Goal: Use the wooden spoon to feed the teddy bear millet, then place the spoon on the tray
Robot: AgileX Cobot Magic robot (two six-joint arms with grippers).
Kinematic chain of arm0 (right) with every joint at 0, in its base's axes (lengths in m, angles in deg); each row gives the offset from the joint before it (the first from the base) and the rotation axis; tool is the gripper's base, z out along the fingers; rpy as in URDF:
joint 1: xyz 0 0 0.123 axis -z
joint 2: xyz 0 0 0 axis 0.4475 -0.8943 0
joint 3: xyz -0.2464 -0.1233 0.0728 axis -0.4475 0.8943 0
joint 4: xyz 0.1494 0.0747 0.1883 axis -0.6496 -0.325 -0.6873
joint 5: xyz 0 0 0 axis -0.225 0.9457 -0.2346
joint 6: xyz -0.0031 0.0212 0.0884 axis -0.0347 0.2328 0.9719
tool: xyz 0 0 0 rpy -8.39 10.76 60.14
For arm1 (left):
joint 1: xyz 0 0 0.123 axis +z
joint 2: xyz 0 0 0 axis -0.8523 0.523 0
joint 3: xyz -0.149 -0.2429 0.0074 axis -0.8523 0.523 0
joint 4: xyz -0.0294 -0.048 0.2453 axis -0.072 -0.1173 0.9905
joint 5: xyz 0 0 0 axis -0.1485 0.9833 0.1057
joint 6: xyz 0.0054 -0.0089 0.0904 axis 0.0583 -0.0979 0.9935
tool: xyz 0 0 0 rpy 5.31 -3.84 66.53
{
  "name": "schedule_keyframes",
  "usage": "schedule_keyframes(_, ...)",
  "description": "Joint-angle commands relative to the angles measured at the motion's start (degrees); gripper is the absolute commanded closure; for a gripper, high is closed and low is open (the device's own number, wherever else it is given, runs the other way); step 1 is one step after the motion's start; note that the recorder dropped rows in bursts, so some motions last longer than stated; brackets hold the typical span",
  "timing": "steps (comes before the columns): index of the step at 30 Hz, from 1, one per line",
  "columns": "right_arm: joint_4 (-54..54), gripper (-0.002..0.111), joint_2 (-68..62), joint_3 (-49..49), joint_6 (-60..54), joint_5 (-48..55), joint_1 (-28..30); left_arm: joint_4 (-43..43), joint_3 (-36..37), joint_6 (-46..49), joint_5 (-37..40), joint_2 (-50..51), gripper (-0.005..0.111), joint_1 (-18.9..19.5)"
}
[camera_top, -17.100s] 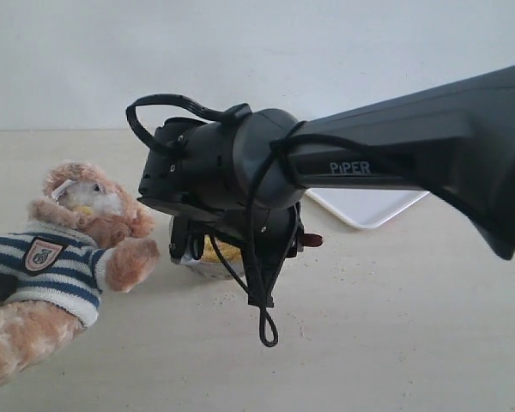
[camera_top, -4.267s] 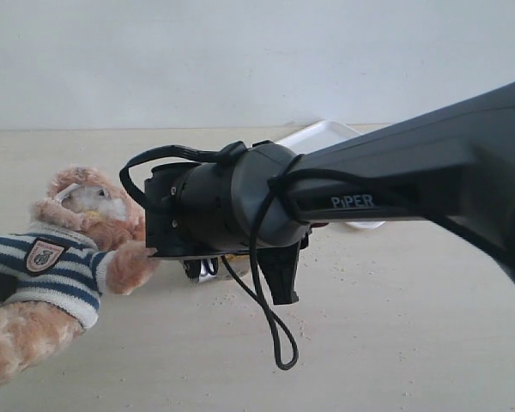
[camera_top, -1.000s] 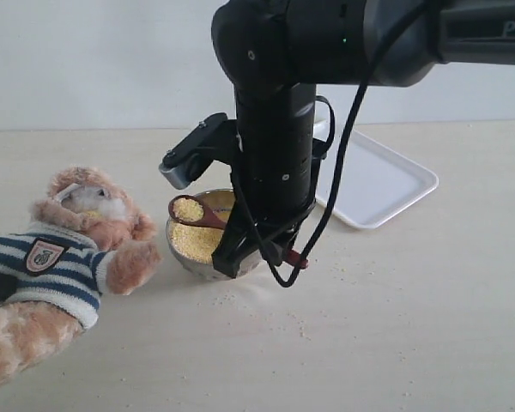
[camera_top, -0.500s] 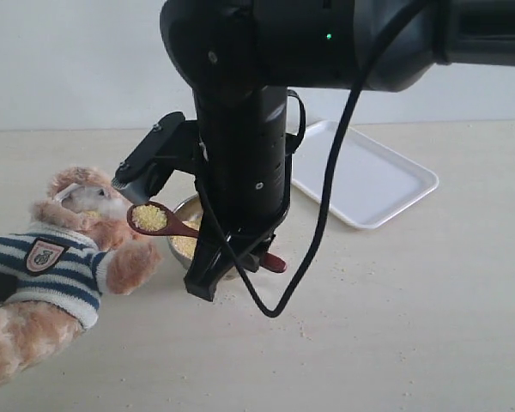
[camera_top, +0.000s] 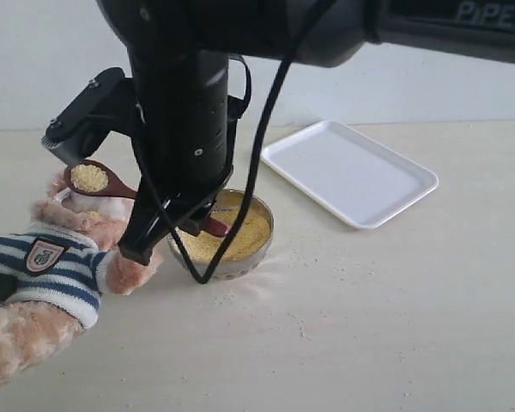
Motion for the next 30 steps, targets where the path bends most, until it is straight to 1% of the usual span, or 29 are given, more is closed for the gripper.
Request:
schedule_keyframes(1, 2.62, 0.098, -3.29, -3.97, -0.02, 0.00, -0.82, -0.60, 0.24, 0.44, 1.31, -0.53, 0.100, 0.31)
schedule_keyframes(5, 6.11, 0.098, -6.86, -5.04, -0.02, 0.00, -1.98, -0.60, 0.24, 0.44, 1.31, -0.53, 0.100, 0.31)
schedule_keyframes(7, 9.77, 0.098, -7.76, -5.04, 0.26, 0.00, -3.20, -0.60, 0.24, 0.44, 1.31, -0.53, 0.100, 0.31)
schedule_keyframes(13, 21.07, 0.098, -7.98, -5.04, 3.09, 0.00, -6.85, -0.60, 0.24, 0.44, 1.31, -0.53, 0.100, 0.31)
schedule_keyframes(17, 25.03, 0.098, -7.98, -5.04, 4.62, 0.00, -8.86, -0.60, 0.24, 0.44, 1.31, -0.53, 0.100, 0.31)
schedule_keyframes(22, 29.78, 0.098, -8.10, -2.54, 5.64, 0.00, -10.70, -0.60, 0.24, 0.44, 1.31, -0.53, 0.100, 0.31)
schedule_keyframes(30, 35.84, 0.098, -8.10, 2.64, 9.63, 0.00, -11.80, -0.60, 0.24, 0.44, 1.31, -0.53, 0.100, 0.31)
